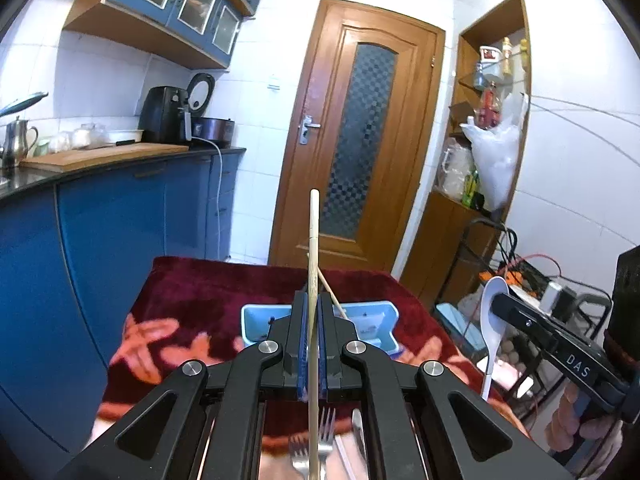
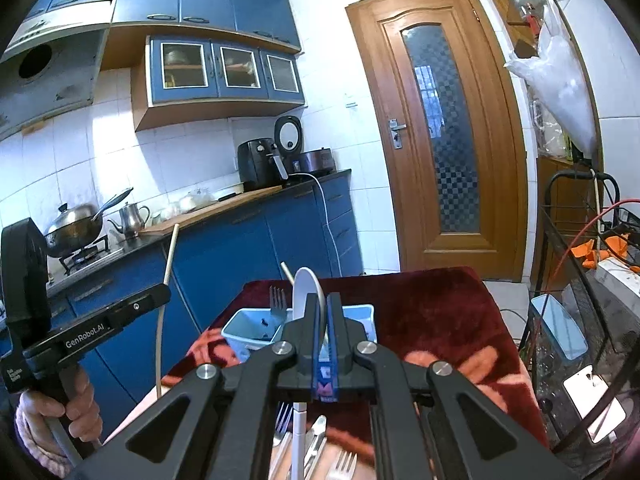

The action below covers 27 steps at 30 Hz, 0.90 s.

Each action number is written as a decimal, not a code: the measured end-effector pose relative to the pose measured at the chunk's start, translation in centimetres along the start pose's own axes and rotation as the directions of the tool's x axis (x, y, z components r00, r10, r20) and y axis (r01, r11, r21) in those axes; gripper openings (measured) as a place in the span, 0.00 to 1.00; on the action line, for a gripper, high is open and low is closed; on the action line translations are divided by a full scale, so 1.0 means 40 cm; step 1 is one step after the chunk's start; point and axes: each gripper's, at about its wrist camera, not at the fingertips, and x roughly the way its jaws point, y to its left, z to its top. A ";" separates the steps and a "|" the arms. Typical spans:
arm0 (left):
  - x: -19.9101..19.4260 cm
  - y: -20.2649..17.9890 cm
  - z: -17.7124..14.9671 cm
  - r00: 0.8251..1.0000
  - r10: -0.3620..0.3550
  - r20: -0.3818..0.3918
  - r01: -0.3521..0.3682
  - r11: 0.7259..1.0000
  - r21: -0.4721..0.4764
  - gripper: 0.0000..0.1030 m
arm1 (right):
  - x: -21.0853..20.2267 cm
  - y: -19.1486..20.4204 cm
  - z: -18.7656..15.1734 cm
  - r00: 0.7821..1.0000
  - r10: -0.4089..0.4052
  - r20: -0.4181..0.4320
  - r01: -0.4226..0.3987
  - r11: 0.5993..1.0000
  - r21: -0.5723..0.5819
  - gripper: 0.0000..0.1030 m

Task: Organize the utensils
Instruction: 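Lift both items and drop them into the blue holder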

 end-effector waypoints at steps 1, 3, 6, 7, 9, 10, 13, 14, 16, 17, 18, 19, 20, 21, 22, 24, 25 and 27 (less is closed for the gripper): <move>0.011 0.003 0.006 1.000 0.005 0.004 -0.005 1.000 -0.003 0.04 | 0.006 -0.003 0.003 1.000 -0.001 0.001 0.001 1.000 0.000 0.05; 0.031 0.008 0.020 1.000 0.016 0.016 -0.016 1.000 -0.004 0.04 | 0.030 -0.012 0.016 1.000 -0.010 0.006 0.010 1.000 -0.001 0.05; 0.060 0.014 0.037 0.999 0.019 0.035 -0.019 1.000 -0.010 0.04 | 0.062 -0.018 0.031 1.000 -0.021 0.010 0.021 1.000 -0.005 0.05; 0.069 0.017 0.042 0.999 0.020 0.038 -0.019 1.000 -0.011 0.04 | 0.071 -0.020 0.035 1.000 -0.024 0.011 0.024 1.000 -0.003 0.05; 0.093 0.024 0.054 0.998 0.021 0.051 -0.020 1.000 -0.019 0.04 | 0.094 -0.027 0.045 1.000 -0.027 0.013 0.027 1.000 0.003 0.05; 0.102 0.027 0.059 0.998 0.021 0.057 -0.020 1.000 -0.022 0.04 | 0.101 -0.031 0.048 1.000 -0.025 0.013 0.025 1.000 0.006 0.05; 0.131 0.040 0.082 0.993 0.048 0.104 -0.043 0.998 -0.048 0.04 | 0.136 -0.036 0.069 0.999 -0.029 0.030 0.029 1.000 -0.005 0.05; 0.140 0.046 0.089 0.991 0.055 0.124 -0.048 0.997 -0.060 0.04 | 0.147 -0.036 0.075 0.999 -0.035 0.038 0.035 0.999 -0.011 0.05; 0.164 0.057 0.102 0.986 0.068 0.152 -0.056 0.995 -0.080 0.04 | 0.169 -0.035 0.088 0.997 -0.052 0.053 0.053 0.998 -0.015 0.05; 0.178 0.062 0.107 0.984 0.079 0.158 -0.066 0.994 -0.086 0.04 | 0.178 -0.035 0.093 0.996 -0.063 0.059 0.064 0.998 -0.015 0.05; 0.193 0.067 0.109 0.983 0.089 0.161 -0.075 0.993 -0.092 0.04 | 0.190 -0.037 0.098 0.995 -0.074 0.066 0.075 0.997 -0.017 0.05; 0.206 0.071 0.111 0.982 0.096 0.163 -0.081 0.992 -0.097 0.04 | 0.199 -0.038 0.103 0.994 -0.080 0.073 0.081 0.997 -0.018 0.05; 0.219 0.073 0.111 0.981 0.102 0.162 -0.087 0.991 -0.100 0.04 | 0.206 -0.039 0.106 0.993 -0.086 0.080 0.088 0.996 -0.019 0.05; 0.235 0.077 0.108 0.981 0.110 0.160 -0.094 0.990 -0.104 0.04 | 0.214 -0.041 0.109 0.991 -0.094 0.090 0.096 0.995 -0.022 0.05; 0.246 0.081 0.105 0.981 0.114 0.159 -0.098 0.990 -0.106 0.04 | 0.223 -0.042 0.113 0.990 -0.097 0.098 0.100 0.995 -0.024 0.05; 0.270 0.088 0.094 0.979 0.127 0.161 -0.110 0.988 -0.110 0.04 | 0.237 -0.046 0.116 0.988 -0.107 0.115 0.111 0.993 -0.029 0.05; 0.278 0.091 0.090 0.978 0.131 0.162 -0.114 0.987 -0.110 0.04 | 0.245 -0.047 0.120 0.987 -0.108 0.120 0.113 0.993 -0.031 0.05; 0.299 0.096 0.077 0.977 0.143 0.159 -0.127 0.986 -0.109 0.04 | 0.261 -0.049 0.116 0.984 -0.117 0.135 0.124 0.991 -0.041 0.05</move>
